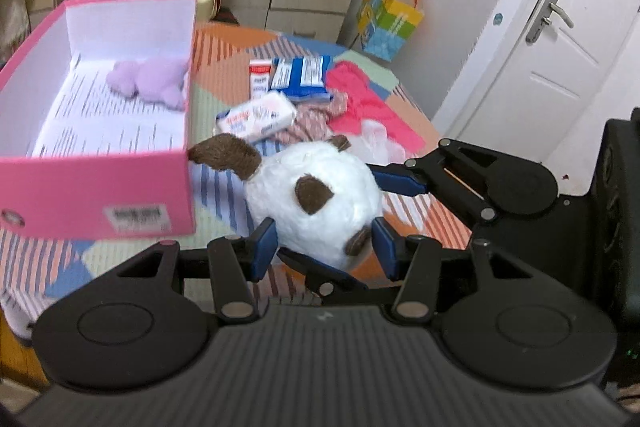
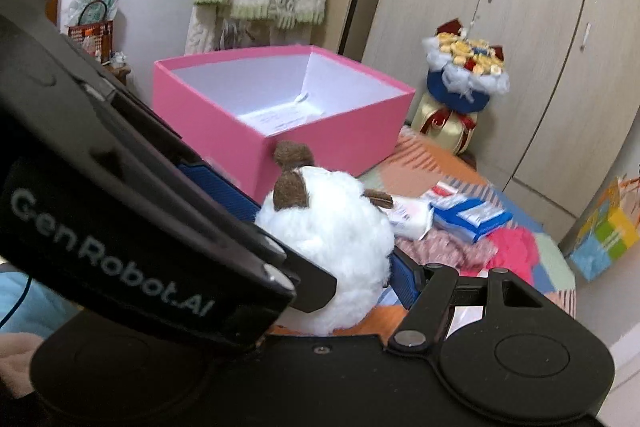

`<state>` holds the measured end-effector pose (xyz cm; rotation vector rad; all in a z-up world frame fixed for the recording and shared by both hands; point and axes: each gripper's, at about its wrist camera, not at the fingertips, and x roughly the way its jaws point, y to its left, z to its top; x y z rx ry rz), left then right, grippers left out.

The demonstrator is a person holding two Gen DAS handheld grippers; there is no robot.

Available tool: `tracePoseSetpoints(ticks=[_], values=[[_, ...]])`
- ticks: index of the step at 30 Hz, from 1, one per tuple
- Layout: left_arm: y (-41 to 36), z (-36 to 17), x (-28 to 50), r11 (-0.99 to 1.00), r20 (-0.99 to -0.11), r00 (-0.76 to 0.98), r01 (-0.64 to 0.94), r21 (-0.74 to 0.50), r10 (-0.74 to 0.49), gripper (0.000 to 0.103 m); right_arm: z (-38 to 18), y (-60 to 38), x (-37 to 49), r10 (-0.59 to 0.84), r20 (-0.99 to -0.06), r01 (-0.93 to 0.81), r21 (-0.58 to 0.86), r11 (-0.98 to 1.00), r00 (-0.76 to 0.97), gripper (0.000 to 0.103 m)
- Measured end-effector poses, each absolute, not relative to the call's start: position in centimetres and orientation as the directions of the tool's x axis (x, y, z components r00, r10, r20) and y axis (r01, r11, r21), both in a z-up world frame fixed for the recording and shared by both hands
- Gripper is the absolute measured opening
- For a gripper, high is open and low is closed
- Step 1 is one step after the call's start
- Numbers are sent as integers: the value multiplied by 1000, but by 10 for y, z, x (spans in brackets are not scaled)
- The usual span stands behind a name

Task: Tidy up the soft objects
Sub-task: 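Lift the white plush dog with the left gripper and carry it into the box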

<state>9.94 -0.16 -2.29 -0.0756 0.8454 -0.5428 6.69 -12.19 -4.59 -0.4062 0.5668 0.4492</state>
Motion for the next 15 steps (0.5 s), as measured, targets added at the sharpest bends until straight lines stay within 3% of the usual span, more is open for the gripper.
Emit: tracePoseSetpoints(ticks=[7,15], values=[[20,-3,77,874,-715,521,399,-279,-466,50,-28,-95,38,318,-585,-551,-273,789,746,72],[52,28,46,904,-649,632,343,-256,-424,50,1,-67,21,370,-506,-577,-349,738,779,72]])
